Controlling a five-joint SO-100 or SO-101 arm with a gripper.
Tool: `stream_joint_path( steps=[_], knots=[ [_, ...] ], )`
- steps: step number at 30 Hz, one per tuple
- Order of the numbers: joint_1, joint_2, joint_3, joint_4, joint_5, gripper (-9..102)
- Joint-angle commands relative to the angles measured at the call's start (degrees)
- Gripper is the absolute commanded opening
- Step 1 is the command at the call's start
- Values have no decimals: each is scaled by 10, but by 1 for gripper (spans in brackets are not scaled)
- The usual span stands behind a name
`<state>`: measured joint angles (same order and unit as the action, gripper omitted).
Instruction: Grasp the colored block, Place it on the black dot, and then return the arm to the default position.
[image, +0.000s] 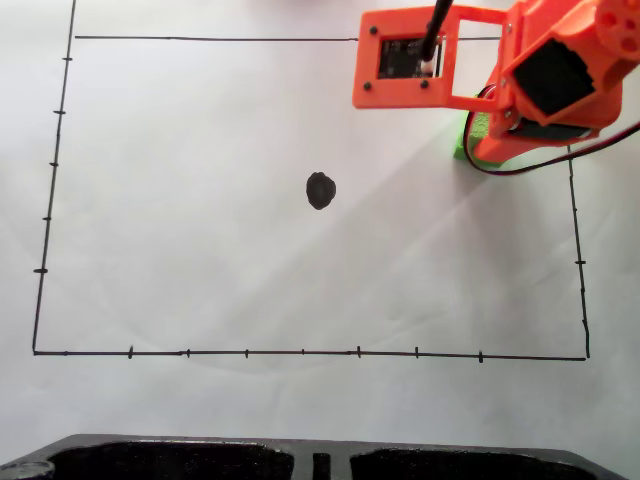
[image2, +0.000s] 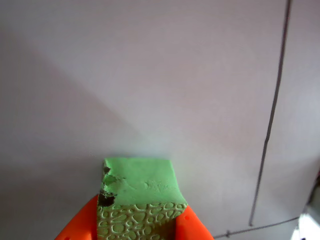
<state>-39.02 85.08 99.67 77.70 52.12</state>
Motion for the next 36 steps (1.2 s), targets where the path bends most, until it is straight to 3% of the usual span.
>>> stream_joint_path(
  steps=[1,11,18,26,36],
  knots=[
    [31,56,-19,14,-54,5],
    [138,99,-20,77,-231,4],
    [207,110,-22,69,-362,5],
    [276,95,-24,60,-455,5],
    [318,48,-24,33,-503,5]
  ],
)
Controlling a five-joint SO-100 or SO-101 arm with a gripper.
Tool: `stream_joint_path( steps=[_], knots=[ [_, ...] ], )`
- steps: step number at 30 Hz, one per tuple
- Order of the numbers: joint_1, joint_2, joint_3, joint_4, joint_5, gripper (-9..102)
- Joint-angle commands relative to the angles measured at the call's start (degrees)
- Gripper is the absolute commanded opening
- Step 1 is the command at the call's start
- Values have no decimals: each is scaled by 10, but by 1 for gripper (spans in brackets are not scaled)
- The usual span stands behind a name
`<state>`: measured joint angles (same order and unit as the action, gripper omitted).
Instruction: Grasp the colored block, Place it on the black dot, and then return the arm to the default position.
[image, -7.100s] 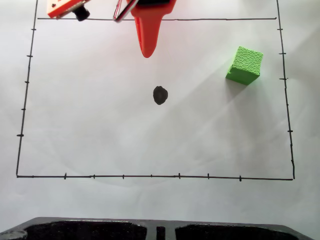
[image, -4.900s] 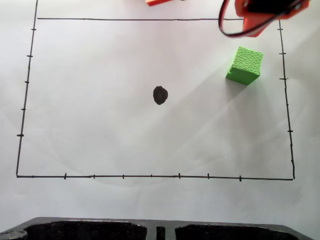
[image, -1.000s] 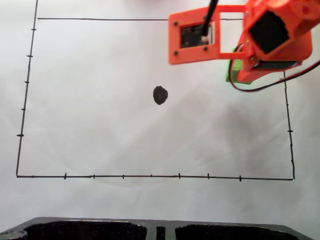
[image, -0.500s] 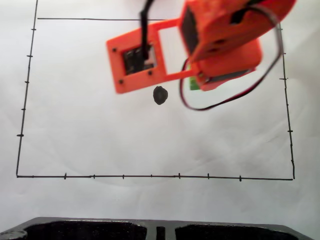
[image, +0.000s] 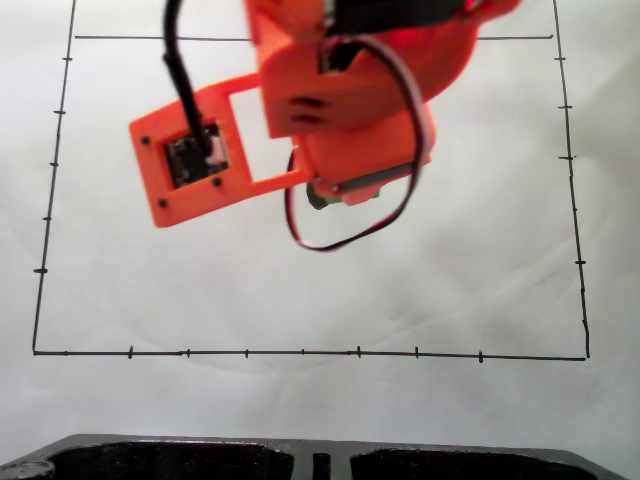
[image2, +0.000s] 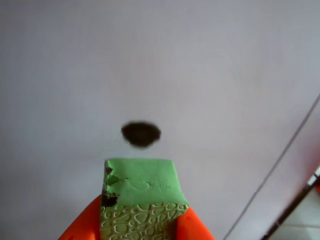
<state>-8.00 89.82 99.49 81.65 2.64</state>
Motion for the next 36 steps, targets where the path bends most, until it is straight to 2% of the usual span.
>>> stream_joint_path(
  steps=[1,25,36],
  knots=[
    [11,-4,-22,-11,-10,5],
    [33,-76,-22,-55,-23,6],
    [31,-75,-22,-48,-22,20]
  ],
)
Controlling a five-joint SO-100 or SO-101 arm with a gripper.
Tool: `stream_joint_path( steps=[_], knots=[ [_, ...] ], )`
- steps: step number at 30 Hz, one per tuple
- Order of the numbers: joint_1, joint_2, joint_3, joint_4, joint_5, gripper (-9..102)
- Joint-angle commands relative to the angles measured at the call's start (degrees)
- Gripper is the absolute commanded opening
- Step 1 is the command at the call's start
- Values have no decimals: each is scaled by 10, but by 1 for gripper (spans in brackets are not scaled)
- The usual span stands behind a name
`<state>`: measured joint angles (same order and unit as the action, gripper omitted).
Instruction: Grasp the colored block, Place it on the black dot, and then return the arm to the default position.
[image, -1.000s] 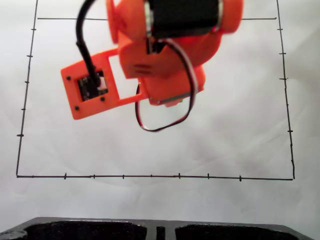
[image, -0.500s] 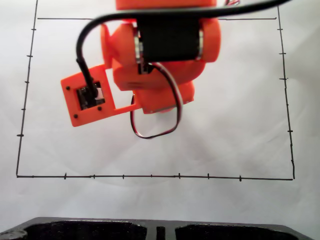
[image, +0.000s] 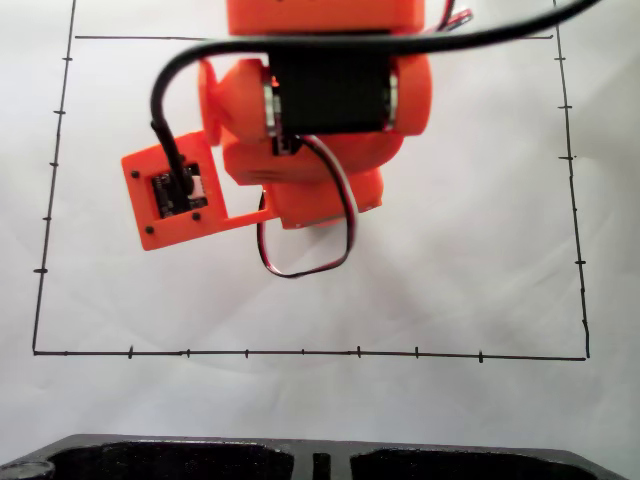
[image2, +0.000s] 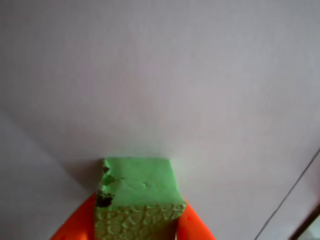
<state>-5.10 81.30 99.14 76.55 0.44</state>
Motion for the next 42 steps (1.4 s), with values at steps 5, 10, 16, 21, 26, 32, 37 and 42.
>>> stream_joint_path(
  steps=[5,10,16,21,26,32,37,42],
  knots=[
    [4,40,-20,27,-2,29],
    [9,91,-20,62,-4,39],
    [16,173,-14,83,-33,41],
    [19,268,-9,81,-53,39],
    [24,374,27,74,-82,28],
    [61,553,181,-10,-118,5],
    [76,698,296,-35,-135,0],
    [67,803,396,-54,-127,0]
  ],
)
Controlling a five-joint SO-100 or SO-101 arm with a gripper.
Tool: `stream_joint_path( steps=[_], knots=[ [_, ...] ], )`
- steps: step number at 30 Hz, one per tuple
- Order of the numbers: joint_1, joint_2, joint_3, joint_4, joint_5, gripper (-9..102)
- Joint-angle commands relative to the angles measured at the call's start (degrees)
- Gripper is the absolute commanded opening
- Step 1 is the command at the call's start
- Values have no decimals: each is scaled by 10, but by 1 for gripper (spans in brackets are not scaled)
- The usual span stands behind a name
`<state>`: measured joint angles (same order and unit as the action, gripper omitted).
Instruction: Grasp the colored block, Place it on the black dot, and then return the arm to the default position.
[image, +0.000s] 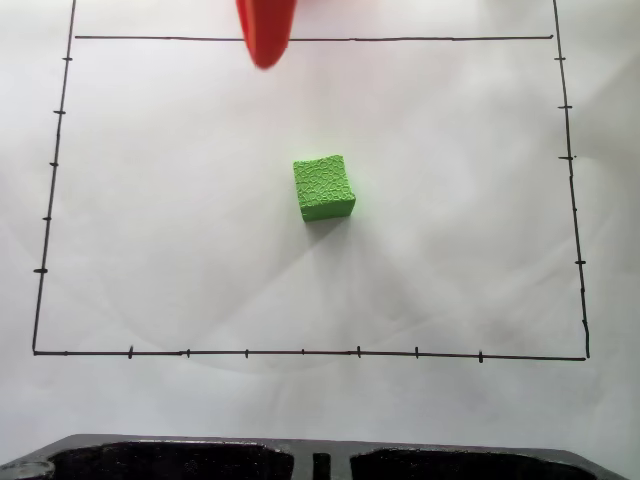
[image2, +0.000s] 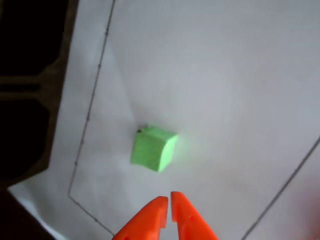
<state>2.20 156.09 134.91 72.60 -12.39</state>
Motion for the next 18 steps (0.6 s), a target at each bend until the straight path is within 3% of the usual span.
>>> stream_joint_path(
  steps=[1,12,18],
  knots=[
    [-9,80,60,-23,7,0],
    [-15,288,250,-83,28,0],
    [-17,311,283,-98,44,0]
  ],
)
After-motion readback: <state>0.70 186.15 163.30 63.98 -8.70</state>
